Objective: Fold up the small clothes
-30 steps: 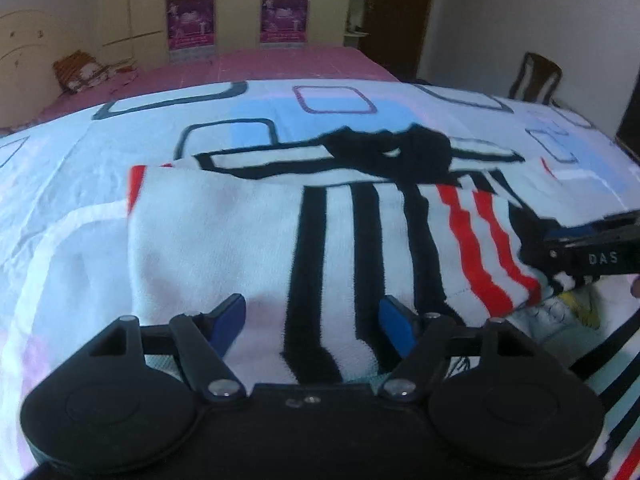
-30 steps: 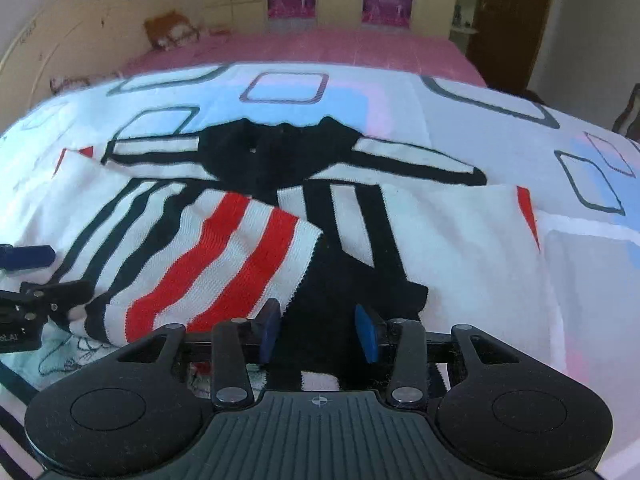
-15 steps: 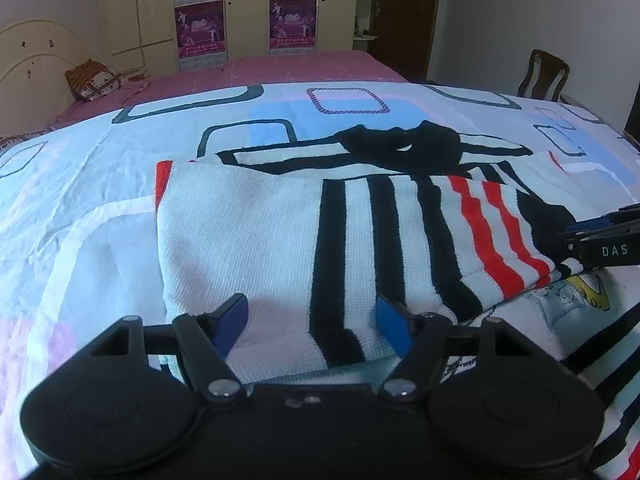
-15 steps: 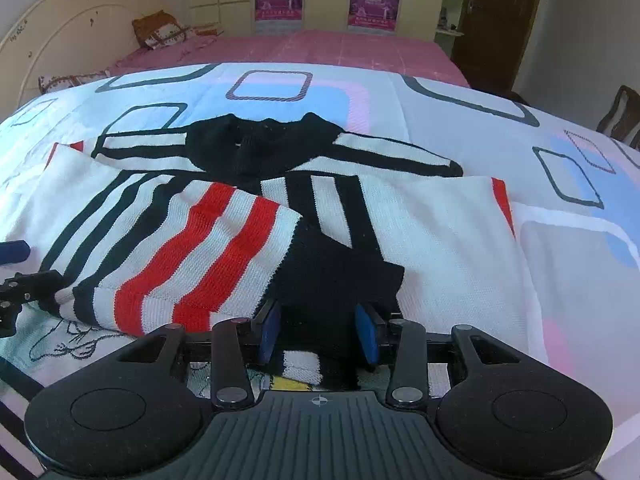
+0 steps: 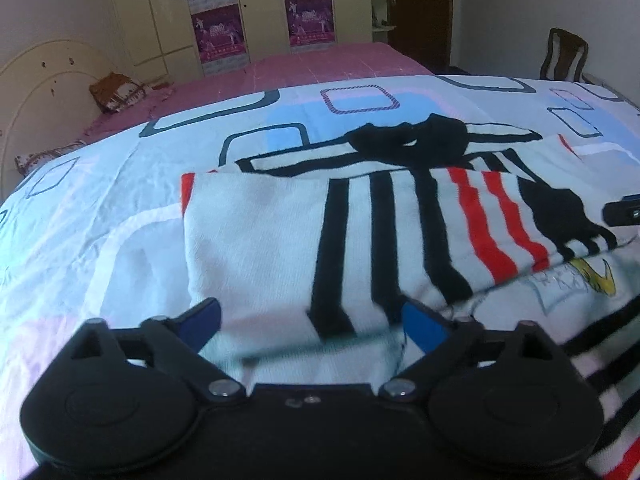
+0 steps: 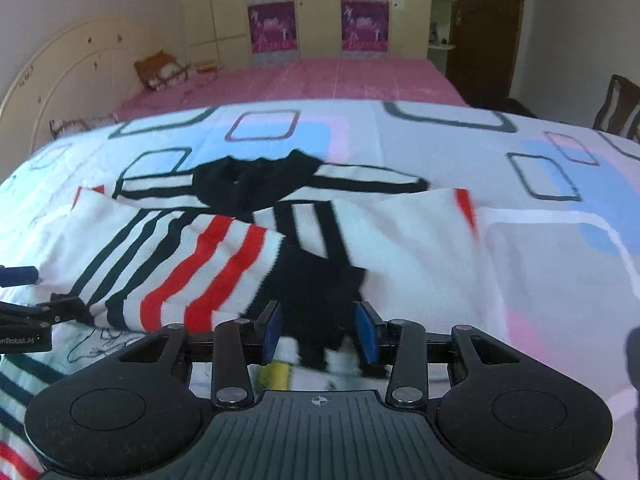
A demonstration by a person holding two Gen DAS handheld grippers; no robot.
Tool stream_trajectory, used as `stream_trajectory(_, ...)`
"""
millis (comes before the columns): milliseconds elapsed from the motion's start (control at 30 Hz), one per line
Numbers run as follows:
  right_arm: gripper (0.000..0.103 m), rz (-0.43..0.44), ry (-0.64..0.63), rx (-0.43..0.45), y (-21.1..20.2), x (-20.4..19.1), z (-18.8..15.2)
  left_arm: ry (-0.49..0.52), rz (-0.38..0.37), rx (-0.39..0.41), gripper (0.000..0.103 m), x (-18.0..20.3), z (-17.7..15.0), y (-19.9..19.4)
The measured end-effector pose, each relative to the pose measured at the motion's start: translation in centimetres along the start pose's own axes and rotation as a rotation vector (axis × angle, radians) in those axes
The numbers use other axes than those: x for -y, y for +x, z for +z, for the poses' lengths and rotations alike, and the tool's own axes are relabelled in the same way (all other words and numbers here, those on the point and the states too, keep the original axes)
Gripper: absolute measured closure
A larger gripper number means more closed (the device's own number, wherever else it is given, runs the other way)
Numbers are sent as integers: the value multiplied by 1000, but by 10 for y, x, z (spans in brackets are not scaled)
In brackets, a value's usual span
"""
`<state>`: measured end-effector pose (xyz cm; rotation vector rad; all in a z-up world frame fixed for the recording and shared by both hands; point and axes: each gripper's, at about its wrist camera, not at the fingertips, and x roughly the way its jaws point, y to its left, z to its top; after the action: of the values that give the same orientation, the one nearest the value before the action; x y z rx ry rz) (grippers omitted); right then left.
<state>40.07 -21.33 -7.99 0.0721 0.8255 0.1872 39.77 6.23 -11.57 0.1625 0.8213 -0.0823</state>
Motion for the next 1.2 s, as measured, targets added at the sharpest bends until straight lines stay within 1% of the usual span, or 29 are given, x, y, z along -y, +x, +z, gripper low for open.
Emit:
stream_trajectory(33,34,4,19,0,-5,7,-3,-3,7,-12,5,2,-5,-3)
stream_trajectory(67,31,11,35,10,-12,14,-7,-10,7,-16,5,3,-10,-7)
stream_trajectory(167,31,24,60,22,-34,32,-23,-30,7,-9,5,4,-27,-23)
stream_trajectory(267,31,25,86,32,-57,49,-43,-46,16,-22,10,4,-45,-38)
stream_trajectory(333,31,37,106,28,-71,59,-57,-62,16,-16,14,3,-58,-53)
stream_trajectory(467,31,64,108,22,-102,71,-90,-83,23,-17,14,6,-82,-80)
stream_trajectory(600,32,87,122,13,-123,76,-117,-99,30,-16,14,16,-101,-99)
stream_trajectory(733,36,115,121,1,-137,76,-137,-116,30,-16,14,27,-121,-118)
stream_trajectory(800,36,128,114,-4,-143,75,-147,-121,27,-18,18,30,-129,-125)
stream_trajectory(833,36,135,114,-6,-146,75,-152,-126,23,-21,21,31,-134,-129)
stream_trajectory(867,36,142,117,-8,-148,75,-157,-134,21,-25,21,31,-138,-132)
stream_trajectory(933,36,147,126,-12,-152,76,-165,-150,23,-24,21,29,-147,-138)
stream_trajectory(1033,36,168,148,-24,-156,79,-175,-184,16,-34,25,22,-159,-145)
stream_trajectory(1067,36,179,161,-30,-157,81,-178,-199,11,-39,28,19,-163,-147)
stream_trajectory(1200,36,234,231,-42,-162,91,-190,-265,-11,-55,29,8,-180,-156)
